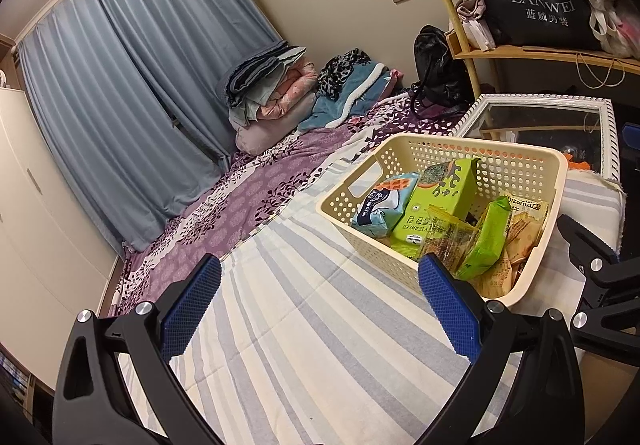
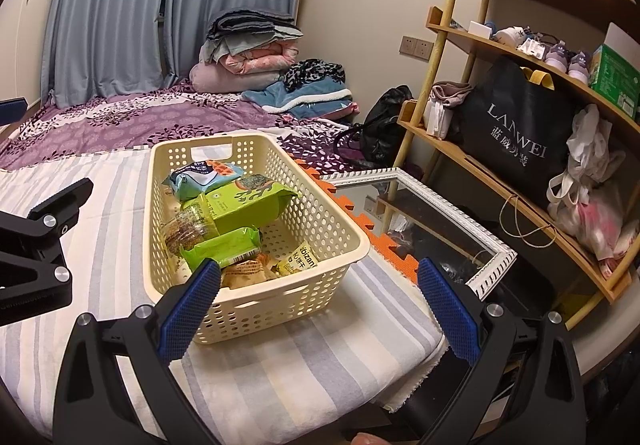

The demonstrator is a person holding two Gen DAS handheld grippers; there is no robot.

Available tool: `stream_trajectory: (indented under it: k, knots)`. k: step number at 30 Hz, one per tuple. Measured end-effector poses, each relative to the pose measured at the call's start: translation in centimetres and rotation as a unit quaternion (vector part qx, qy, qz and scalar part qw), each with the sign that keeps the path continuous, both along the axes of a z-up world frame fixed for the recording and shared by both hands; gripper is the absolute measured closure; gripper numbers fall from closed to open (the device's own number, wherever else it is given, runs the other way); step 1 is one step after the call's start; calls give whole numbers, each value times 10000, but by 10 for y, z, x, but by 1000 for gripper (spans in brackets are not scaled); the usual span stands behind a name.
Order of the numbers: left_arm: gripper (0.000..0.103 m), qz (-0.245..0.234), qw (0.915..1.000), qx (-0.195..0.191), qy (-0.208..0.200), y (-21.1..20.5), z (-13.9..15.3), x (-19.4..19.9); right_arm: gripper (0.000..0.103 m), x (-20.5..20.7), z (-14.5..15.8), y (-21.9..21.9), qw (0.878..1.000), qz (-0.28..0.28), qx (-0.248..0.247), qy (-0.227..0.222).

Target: Organize snacks

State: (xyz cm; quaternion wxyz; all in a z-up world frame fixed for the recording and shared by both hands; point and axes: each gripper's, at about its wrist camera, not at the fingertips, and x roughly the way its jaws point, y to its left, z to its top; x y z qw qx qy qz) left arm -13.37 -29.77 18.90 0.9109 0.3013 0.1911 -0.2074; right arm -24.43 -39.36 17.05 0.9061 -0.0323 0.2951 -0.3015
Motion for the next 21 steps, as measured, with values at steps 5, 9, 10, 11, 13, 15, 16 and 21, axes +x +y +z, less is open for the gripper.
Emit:
stream_trajectory:
  k: [5,9,10,11,13,15,16,21]
  knots:
    - [3,-43,9999,5,-93,0,0,-3,5,0,0,0,10000,-4,3,2]
    - [3,-49,9999,14,-155,0,0,-5,5,0,1,0,10000,-11,8,-1]
    - [3,-48,9999,12,-150,0,0,-5,5,0,0,0,10000,-9,4,0]
    - [3,-50,9999,13,-143,0,0,-5,5,0,0,0,10000,-7,5,-2]
    - [3,-55,9999,15,-92,0,-1,-5,5,0,1,0,10000,-1,11,-5]
    - [3,-61,10000,-20,71,1,-1,-2,5,0,0,0,10000,10,16,-2]
    - [3,-39,9999,-35,135,1,-1,0,5,1,1,0,10000,18,21,-1]
    - [3,43,9996,-97,254,10,-6,8,5,4,1,4,9999,105,108,11]
